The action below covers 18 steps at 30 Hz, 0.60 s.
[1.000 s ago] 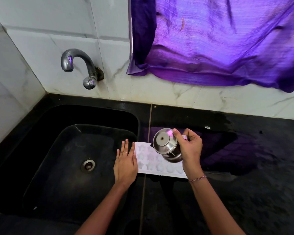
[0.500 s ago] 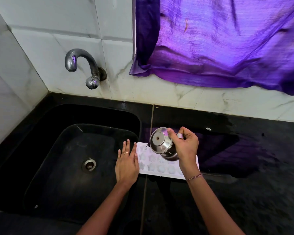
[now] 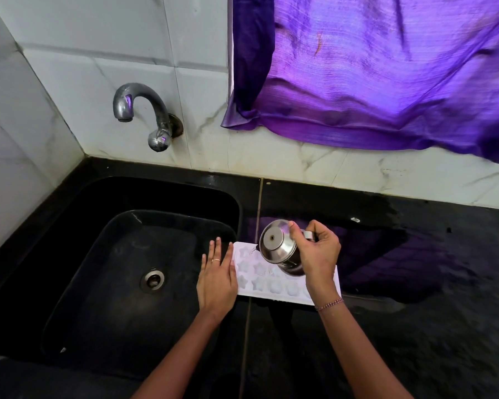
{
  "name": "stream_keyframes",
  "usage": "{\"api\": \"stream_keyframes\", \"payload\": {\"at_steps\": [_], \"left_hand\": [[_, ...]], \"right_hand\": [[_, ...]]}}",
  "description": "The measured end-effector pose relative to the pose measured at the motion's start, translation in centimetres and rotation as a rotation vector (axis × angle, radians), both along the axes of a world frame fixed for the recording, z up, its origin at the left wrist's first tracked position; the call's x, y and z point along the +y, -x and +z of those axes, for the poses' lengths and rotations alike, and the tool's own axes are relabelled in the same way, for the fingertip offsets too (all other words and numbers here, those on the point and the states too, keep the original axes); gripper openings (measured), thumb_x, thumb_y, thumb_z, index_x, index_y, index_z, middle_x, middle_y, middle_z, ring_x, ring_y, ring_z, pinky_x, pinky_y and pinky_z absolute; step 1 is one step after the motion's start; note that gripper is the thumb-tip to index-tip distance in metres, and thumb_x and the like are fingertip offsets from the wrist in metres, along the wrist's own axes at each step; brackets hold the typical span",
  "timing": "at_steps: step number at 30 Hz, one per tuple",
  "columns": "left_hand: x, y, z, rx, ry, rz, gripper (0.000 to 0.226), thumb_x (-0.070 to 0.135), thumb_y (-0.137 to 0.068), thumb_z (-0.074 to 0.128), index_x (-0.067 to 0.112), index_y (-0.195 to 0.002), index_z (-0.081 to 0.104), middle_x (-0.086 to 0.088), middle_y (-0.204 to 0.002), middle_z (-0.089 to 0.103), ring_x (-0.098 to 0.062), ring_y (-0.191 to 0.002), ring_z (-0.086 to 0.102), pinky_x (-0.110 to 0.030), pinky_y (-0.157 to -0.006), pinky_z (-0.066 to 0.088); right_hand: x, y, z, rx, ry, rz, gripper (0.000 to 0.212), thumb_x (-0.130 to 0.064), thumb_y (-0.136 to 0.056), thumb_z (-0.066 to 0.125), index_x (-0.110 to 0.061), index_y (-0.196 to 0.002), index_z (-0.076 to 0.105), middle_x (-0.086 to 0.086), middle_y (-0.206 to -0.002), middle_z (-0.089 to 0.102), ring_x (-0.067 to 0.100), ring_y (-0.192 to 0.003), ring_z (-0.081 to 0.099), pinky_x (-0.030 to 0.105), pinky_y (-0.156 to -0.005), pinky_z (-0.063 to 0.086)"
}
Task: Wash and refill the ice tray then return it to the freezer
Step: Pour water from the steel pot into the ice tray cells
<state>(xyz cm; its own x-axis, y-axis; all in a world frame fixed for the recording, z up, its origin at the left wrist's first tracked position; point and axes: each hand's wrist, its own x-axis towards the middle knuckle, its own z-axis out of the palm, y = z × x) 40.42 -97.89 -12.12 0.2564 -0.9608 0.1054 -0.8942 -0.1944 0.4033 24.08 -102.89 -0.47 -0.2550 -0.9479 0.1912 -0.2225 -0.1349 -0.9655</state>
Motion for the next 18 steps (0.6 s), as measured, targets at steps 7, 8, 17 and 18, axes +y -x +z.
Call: {"api": "stream_keyframes", "payload": {"at_steps": [7, 8, 17, 18], "left_hand": [[0.3, 0.1, 0.5, 0.082, 0.038, 0.026, 0.048, 0.029, -0.101, 0.021, 0.021, -0.148, 0.023, -0.003, -0.159, 0.006, -0.009, -0.143, -0.009, -0.026, -0.117, -0.005], [0.5, 0.2, 0.6, 0.103, 0.052, 0.032, 0.047, 0.029, -0.101, 0.022, 0.020, -0.148, 0.024, -0.003, -0.159, 0.007, -0.008, -0.142, -0.010, -0.026, -0.117, -0.005], [2.9, 0.8, 1.0, 0.111, 0.109, 0.027, 0.048, 0.022, -0.099, 0.032, 0.025, -0.146, 0.027, 0.000, -0.158, 0.009, -0.007, -0.143, -0.006, -0.027, -0.118, 0.000], [3.1, 0.7, 1.0, 0.103, 0.109, 0.020, 0.047, 0.020, -0.099, 0.033, 0.025, -0.146, 0.029, 0.000, -0.158, 0.009, -0.008, -0.144, -0.005, -0.028, -0.118, 0.001]], "right_hand": [[0.2, 0.6, -0.9, -0.120, -0.062, -0.038, 0.051, -0.016, -0.077, 0.076, -0.022, -0.047, 0.036, -0.013, -0.044, 0.033, 0.005, -0.051, 0.029, 0.026, -0.054, 0.034], [0.3, 0.7, -1.1, -0.137, -0.062, -0.039, 0.050, -0.016, -0.077, 0.076, -0.022, -0.047, 0.036, -0.012, -0.044, 0.032, 0.006, -0.051, 0.029, 0.025, -0.054, 0.033], [1.9, 1.2, -2.4, -0.142, -0.075, -0.014, 0.050, -0.017, -0.078, 0.075, -0.020, -0.048, 0.036, -0.010, -0.047, 0.031, 0.010, -0.052, 0.029, 0.024, -0.053, 0.032], [2.1, 1.2, -2.5, -0.140, -0.077, -0.016, 0.050, -0.016, -0.078, 0.075, -0.019, -0.048, 0.035, -0.007, -0.048, 0.031, 0.014, -0.054, 0.029, 0.027, -0.054, 0.032]]}}
